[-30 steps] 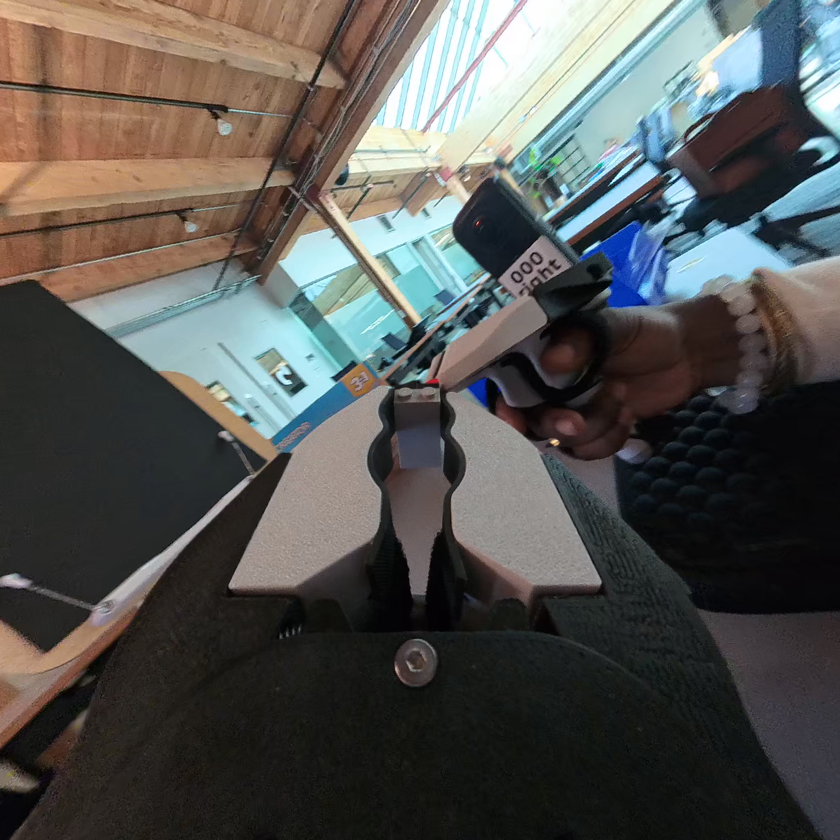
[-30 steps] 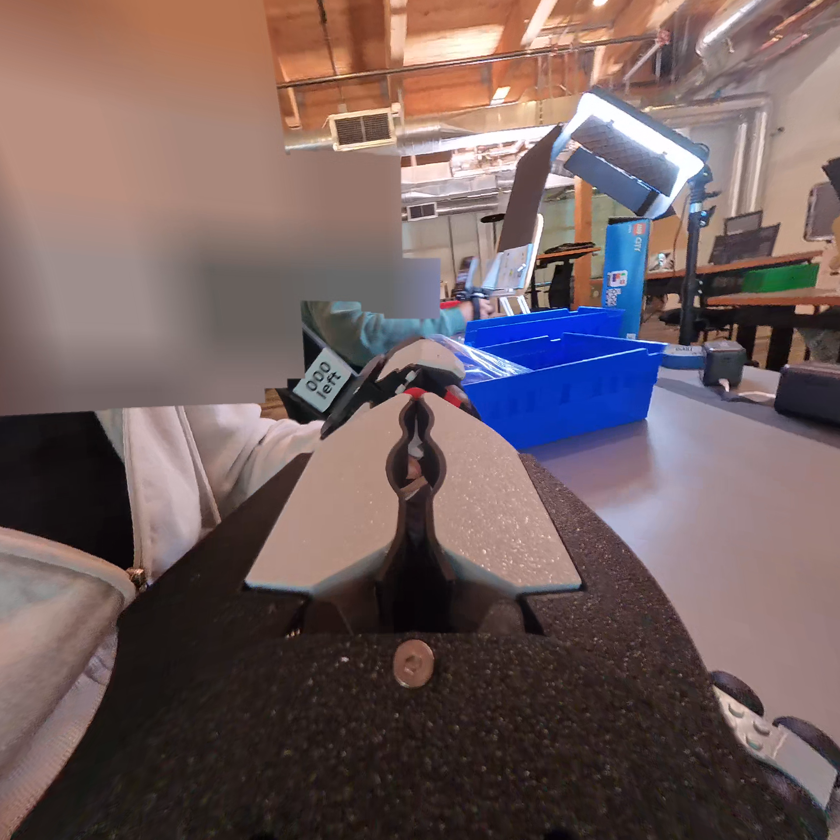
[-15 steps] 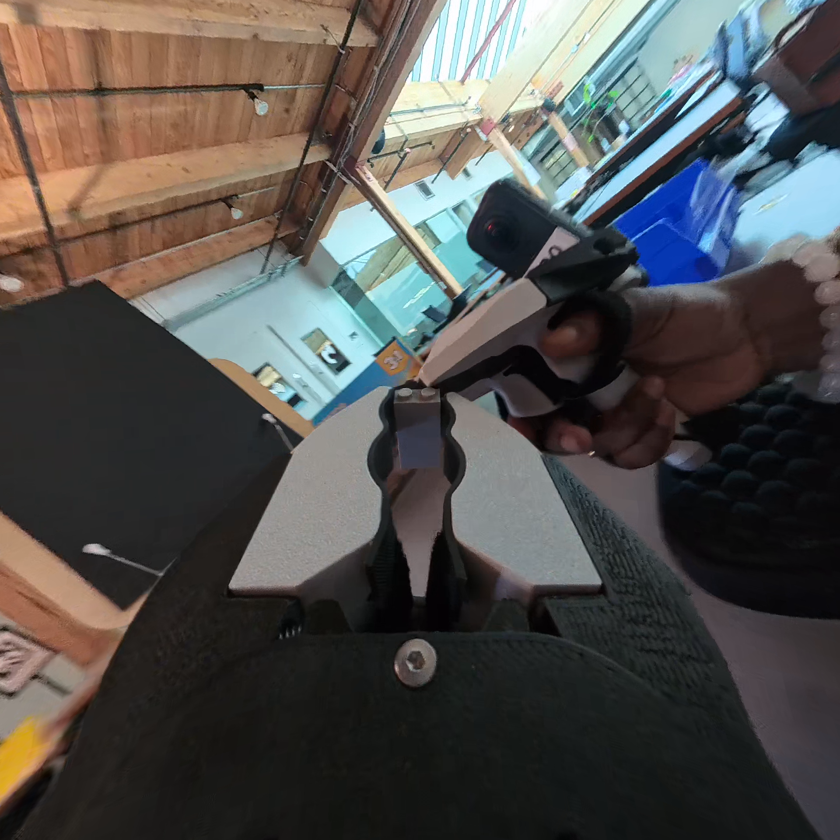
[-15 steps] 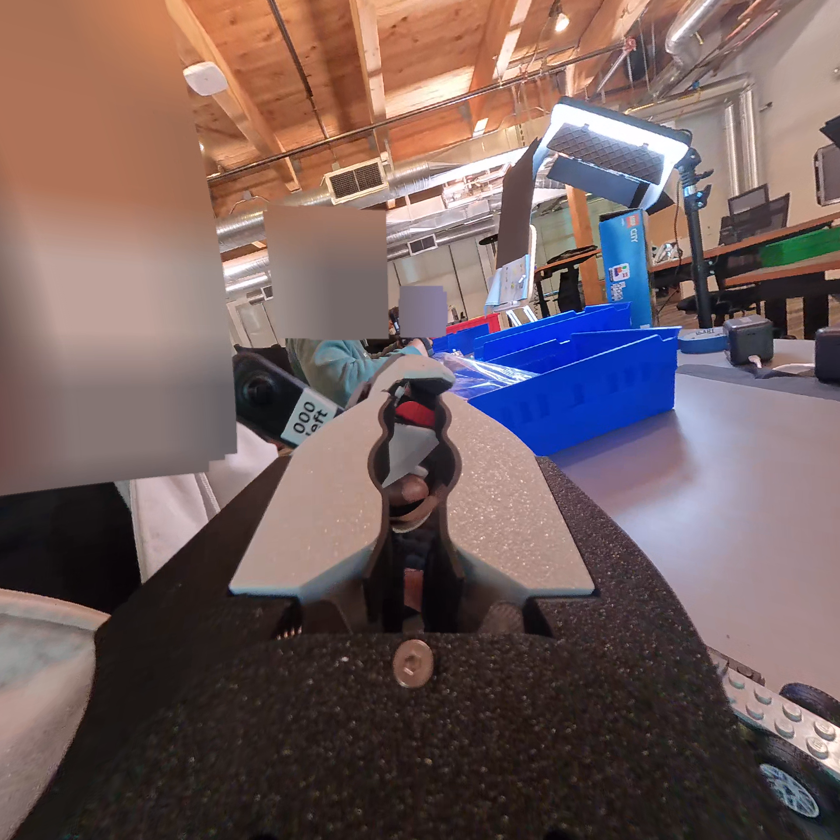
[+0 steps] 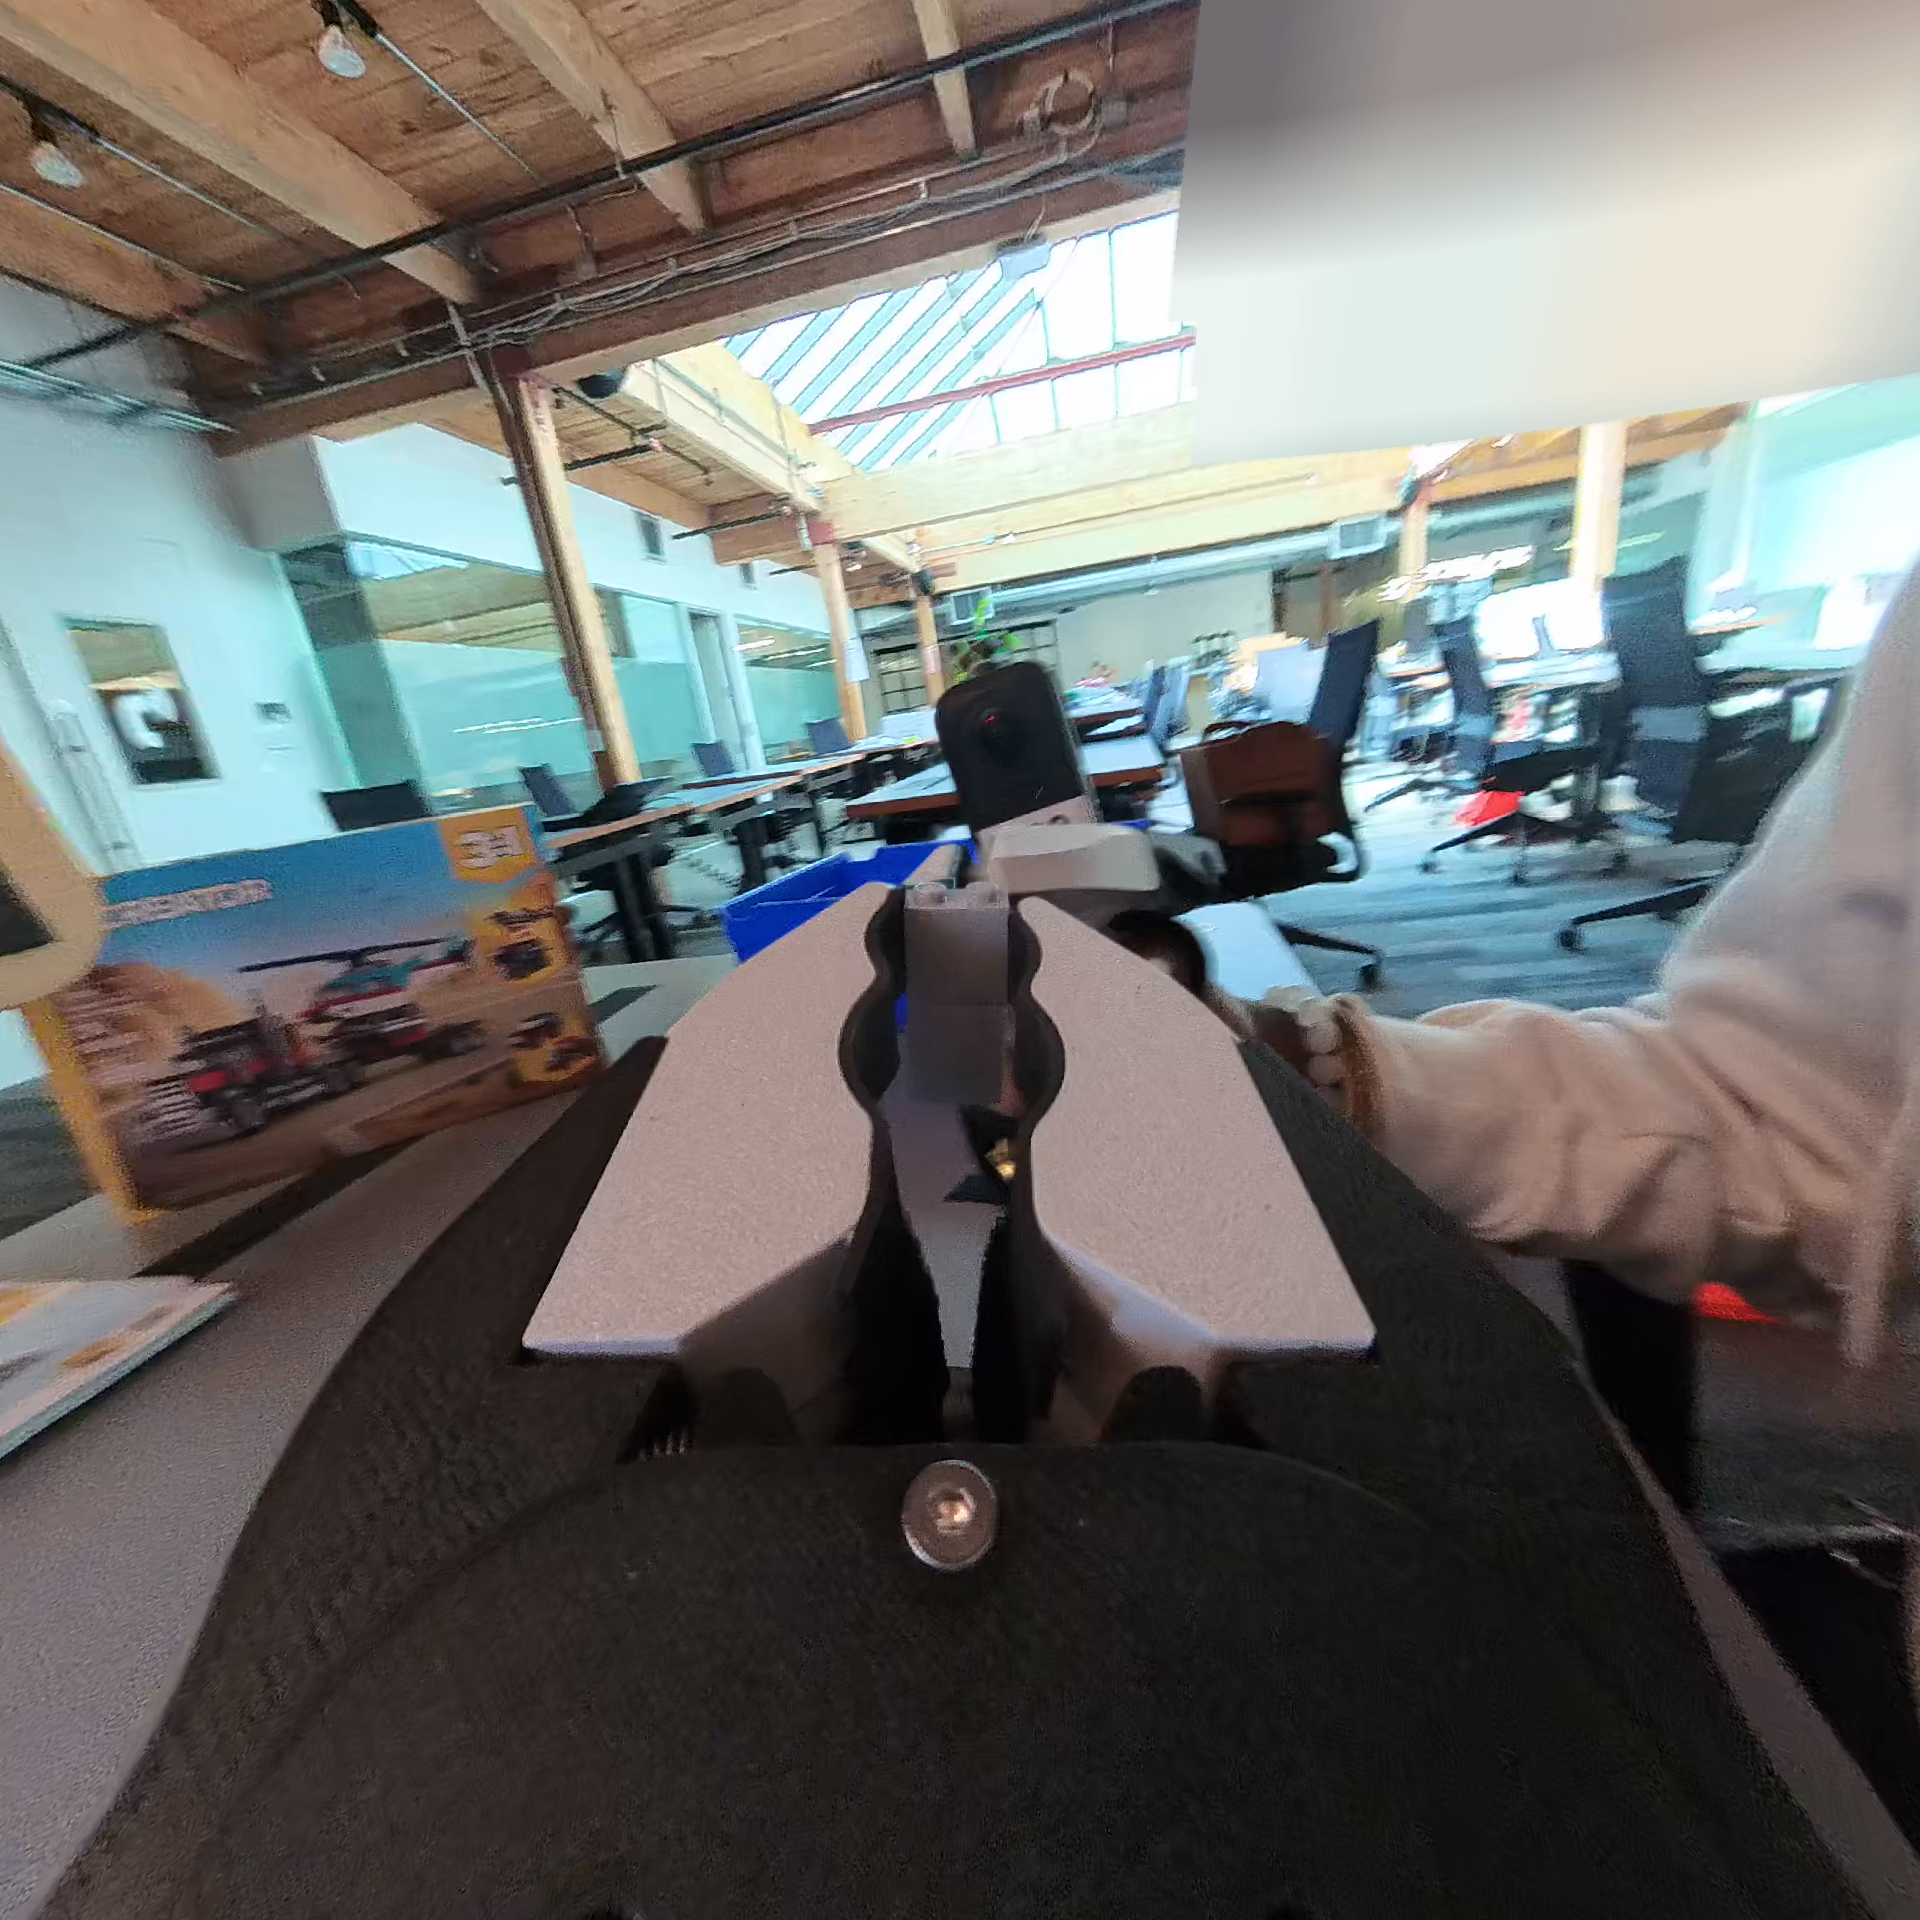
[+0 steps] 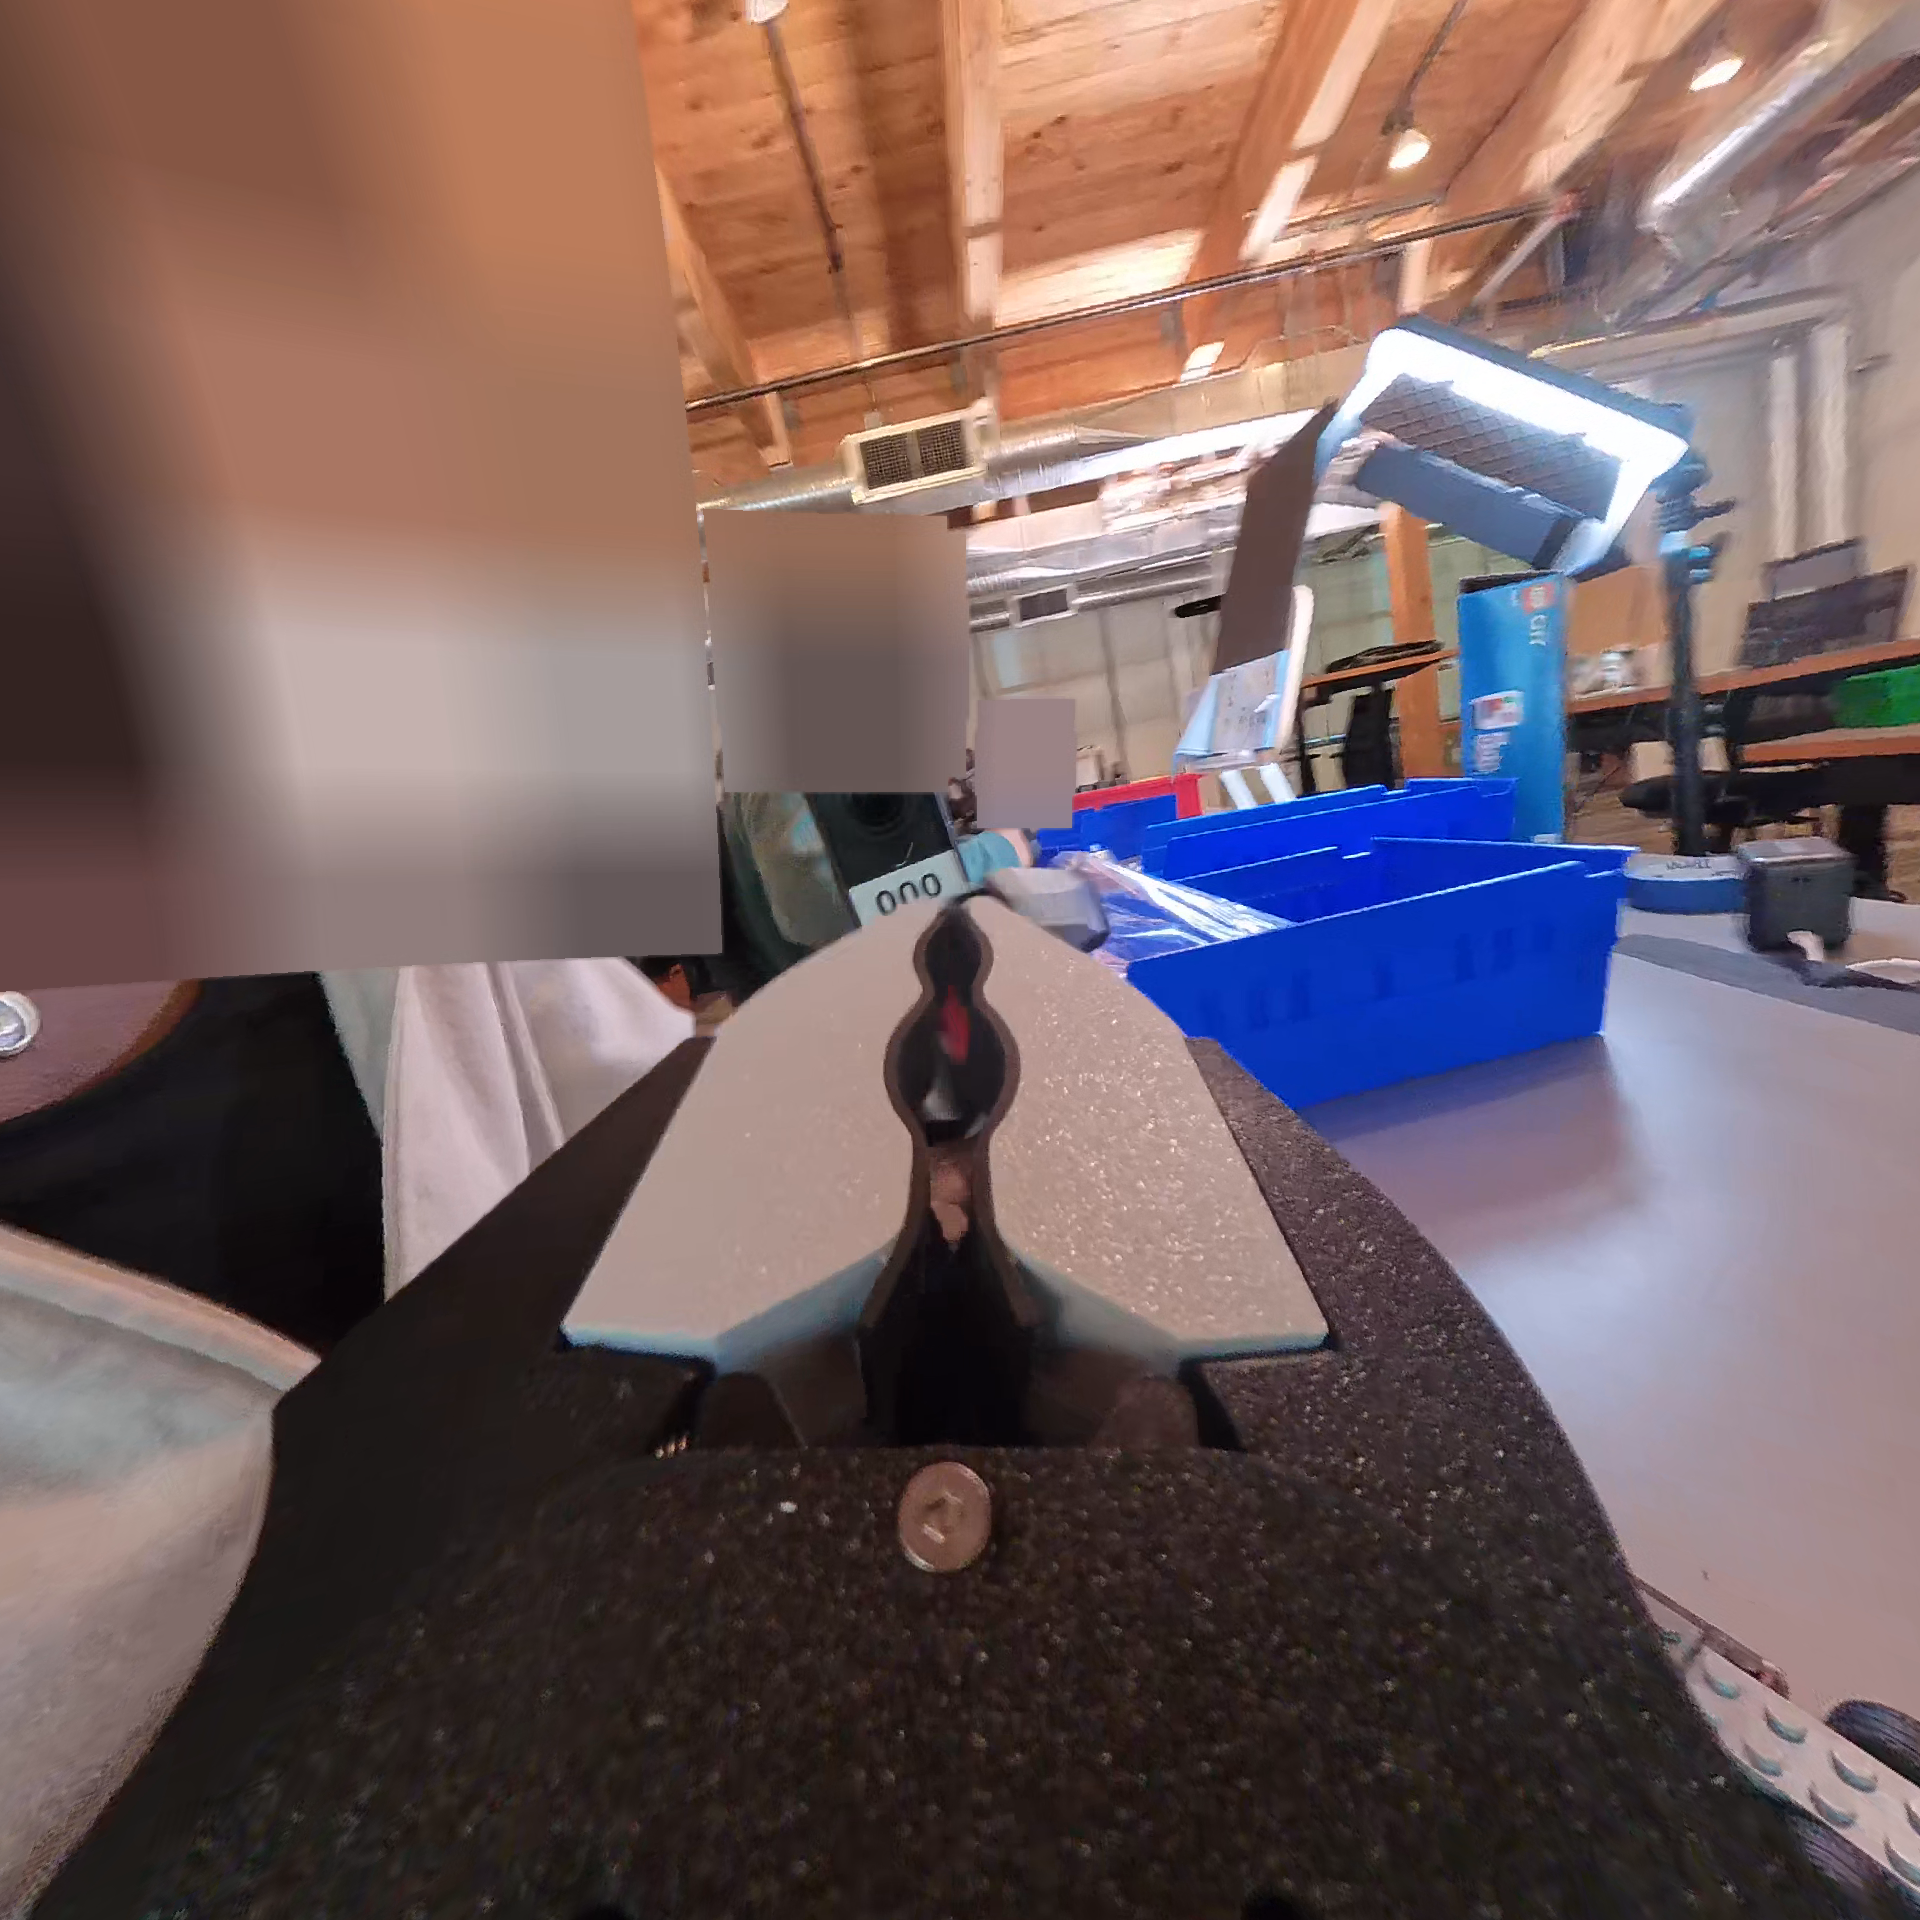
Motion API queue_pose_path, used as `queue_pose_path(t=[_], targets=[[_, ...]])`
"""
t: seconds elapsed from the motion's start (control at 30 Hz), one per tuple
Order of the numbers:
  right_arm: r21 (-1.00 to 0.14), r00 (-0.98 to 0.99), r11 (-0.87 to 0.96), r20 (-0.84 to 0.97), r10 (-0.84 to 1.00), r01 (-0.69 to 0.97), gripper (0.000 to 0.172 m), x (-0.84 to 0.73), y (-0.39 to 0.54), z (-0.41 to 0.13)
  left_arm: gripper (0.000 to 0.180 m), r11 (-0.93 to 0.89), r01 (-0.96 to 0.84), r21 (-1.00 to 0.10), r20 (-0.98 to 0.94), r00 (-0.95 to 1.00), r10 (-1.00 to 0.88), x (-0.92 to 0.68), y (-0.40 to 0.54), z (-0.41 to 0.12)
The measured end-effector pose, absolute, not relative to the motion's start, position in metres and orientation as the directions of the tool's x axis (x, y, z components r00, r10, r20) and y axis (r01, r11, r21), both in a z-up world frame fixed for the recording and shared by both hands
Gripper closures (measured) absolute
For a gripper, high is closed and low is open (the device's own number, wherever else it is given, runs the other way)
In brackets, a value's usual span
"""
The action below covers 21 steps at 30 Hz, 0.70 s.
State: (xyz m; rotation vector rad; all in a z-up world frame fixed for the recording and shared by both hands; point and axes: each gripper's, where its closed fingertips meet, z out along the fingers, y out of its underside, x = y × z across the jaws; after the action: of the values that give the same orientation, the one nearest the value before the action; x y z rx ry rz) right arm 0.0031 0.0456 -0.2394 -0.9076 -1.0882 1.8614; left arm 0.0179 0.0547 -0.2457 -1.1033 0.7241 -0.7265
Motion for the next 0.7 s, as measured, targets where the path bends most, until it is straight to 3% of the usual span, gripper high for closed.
queue_pose_path(t=[0.2,0.43,0.53,0.63,0.7], targets=[[-0.9,-0.413,-0.352,-0.228,0.882,-0.256,0.172,-0.001,0.052,-0.242,0.163,0.208,0.19,-0.96,-0.072,0.549,-0.832,0.016,0.06,-0.248],[-0.912,-0.08,-0.363,-0.354,0.932,-0.188,0.169,0.0,0.113,-0.274,0.163,0.034,0.155,-0.987,0.086,0.701,-0.708,-0.024,0.104,-0.271],[-0.929,-0.074,-0.323,-0.314,0.946,-0.179,0.162,0.006,0.116,-0.273,0.163,0.024,0.165,-0.986,0.098,0.689,-0.718,-0.028,0.105,-0.271],[-0.979,-0.188,-0.186,-0.198,0.962,0.08,0.138,0.009,0.091,-0.298,0.163,-0.048,0.251,-0.967,0.19,0.579,-0.793,-0.021,0.097,-0.267],[-0.945,-0.244,-0.055,-0.14,0.96,0.323,0.126,0.016,0.077,-0.332,0.163,-0.128,0.301,-0.945,0.278,0.536,-0.797,-0.022,0.099,-0.271]])
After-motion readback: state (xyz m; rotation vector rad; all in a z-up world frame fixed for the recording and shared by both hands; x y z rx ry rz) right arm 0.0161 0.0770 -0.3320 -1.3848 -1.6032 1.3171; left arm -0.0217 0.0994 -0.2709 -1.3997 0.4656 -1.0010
